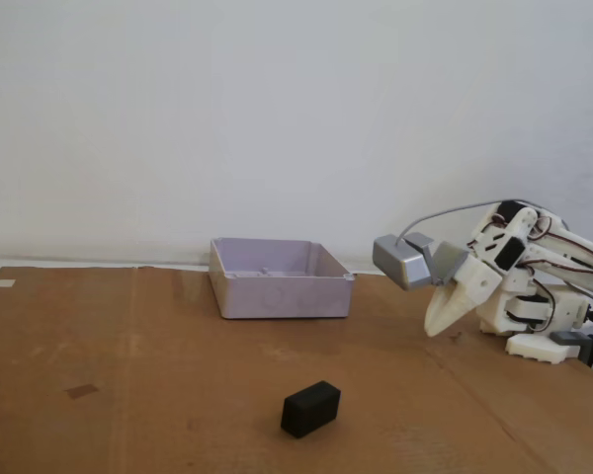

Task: Grasp a block and put it in the box.

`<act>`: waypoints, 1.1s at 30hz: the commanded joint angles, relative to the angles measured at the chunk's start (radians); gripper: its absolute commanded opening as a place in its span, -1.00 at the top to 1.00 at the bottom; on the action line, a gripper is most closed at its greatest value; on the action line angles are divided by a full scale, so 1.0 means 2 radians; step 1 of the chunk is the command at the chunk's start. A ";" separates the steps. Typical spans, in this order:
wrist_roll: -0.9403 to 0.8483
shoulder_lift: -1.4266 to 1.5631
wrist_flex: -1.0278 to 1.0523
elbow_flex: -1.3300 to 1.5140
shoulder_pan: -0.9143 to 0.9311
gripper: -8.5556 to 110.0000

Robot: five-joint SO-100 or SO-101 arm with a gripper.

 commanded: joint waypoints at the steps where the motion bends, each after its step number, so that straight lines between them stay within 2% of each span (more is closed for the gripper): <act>1: 0.003 -0.045 -0.015 -0.037 -0.003 0.86; 8: 0.002 -0.093 -0.101 -0.067 -0.003 0.86; 33: 0.002 -0.400 -0.104 -0.372 -0.009 0.86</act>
